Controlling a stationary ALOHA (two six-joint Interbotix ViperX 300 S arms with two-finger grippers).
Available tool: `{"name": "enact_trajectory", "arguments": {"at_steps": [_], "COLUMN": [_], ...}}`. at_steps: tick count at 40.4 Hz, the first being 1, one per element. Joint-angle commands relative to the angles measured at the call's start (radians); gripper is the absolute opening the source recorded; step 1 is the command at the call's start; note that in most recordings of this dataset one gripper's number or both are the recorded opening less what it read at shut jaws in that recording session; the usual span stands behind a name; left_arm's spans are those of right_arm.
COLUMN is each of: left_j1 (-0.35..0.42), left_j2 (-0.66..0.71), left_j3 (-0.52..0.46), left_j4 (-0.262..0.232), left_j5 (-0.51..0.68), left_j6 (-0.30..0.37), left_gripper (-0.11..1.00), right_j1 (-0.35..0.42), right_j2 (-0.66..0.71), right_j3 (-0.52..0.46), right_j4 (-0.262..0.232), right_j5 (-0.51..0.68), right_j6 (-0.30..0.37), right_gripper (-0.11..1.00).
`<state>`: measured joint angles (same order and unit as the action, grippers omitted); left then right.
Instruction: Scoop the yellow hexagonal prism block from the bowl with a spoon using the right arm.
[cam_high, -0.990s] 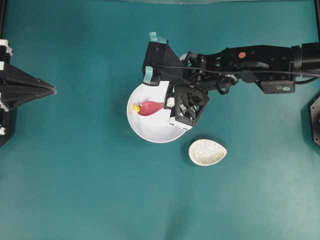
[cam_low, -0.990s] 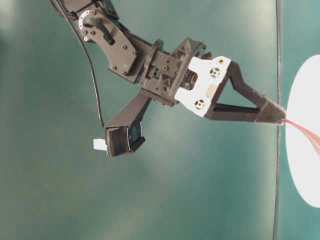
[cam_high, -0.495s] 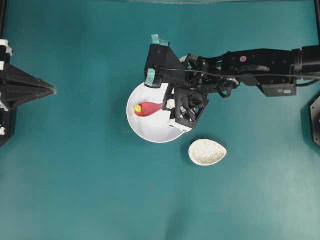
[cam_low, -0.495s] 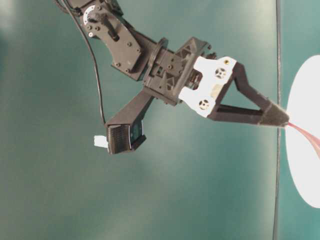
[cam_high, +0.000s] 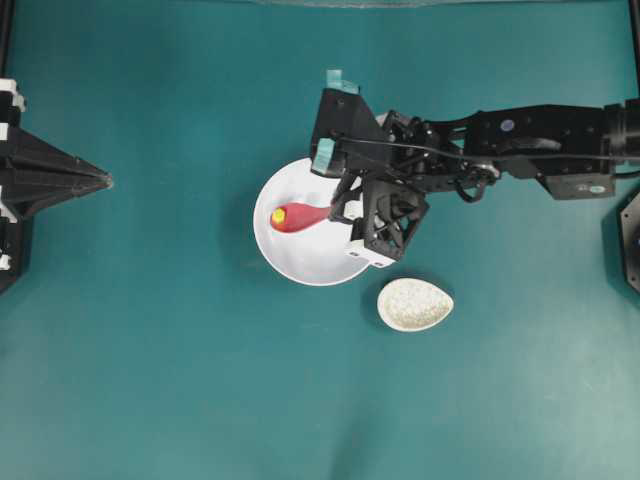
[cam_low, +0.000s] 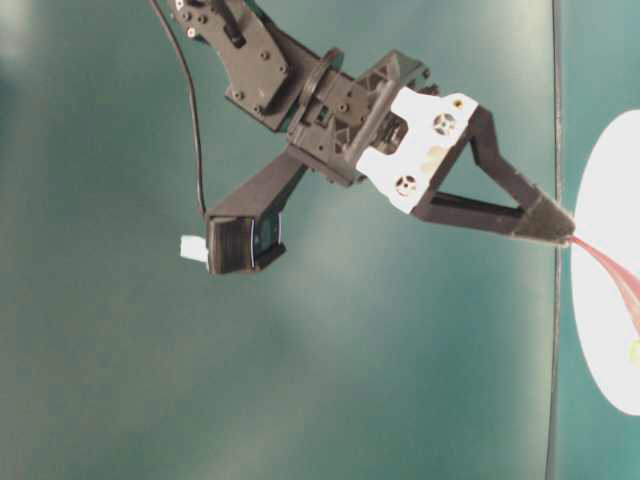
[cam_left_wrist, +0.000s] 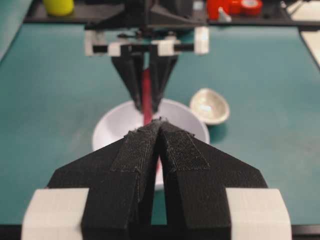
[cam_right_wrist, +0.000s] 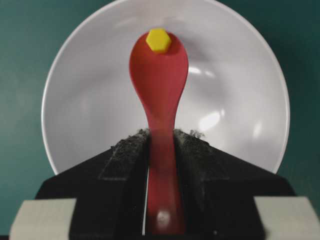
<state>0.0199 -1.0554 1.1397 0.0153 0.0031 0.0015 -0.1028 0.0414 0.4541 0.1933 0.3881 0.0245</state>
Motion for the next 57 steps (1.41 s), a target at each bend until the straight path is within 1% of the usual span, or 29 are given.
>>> {"name": "enact_trajectory", "arguments": {"at_steps": [1, 9, 15, 29, 47, 57], "left_j1": [0.003, 0.003, 0.003, 0.003, 0.002, 0.003], "left_j2": [0.003, 0.003, 0.003, 0.003, 0.008, 0.008], "left_j3": [-0.02, -0.02, -0.02, -0.02, -0.018, -0.018], "left_j4": [0.003, 0.003, 0.003, 0.003, 0.003, 0.003], "left_j5": [-0.005, -0.005, -0.005, -0.006, -0.005, -0.006], "left_j6": [0.0, 0.0, 0.0, 0.0, 0.002, 0.0], "left_gripper": [0.02, 0.02, 0.02, 0.02, 0.02, 0.02], "right_j1": [0.005, 0.009, 0.017, 0.031, 0.049, 0.061], "right_j2": [-0.044, -0.072, -0.097, -0.135, -0.141, -0.144], "right_j3": [0.008, 0.054, 0.097, 0.212, 0.327, 0.377], "right_j4": [0.003, 0.003, 0.003, 0.003, 0.0, -0.011], "right_j5": [-0.037, -0.107, -0.183, -0.394, -0.65, -0.724], "right_j6": [-0.002, -0.002, -0.002, -0.003, -0.005, -0.008], "right_gripper": [0.23, 0.23, 0.23, 0.23, 0.23, 0.23]}}
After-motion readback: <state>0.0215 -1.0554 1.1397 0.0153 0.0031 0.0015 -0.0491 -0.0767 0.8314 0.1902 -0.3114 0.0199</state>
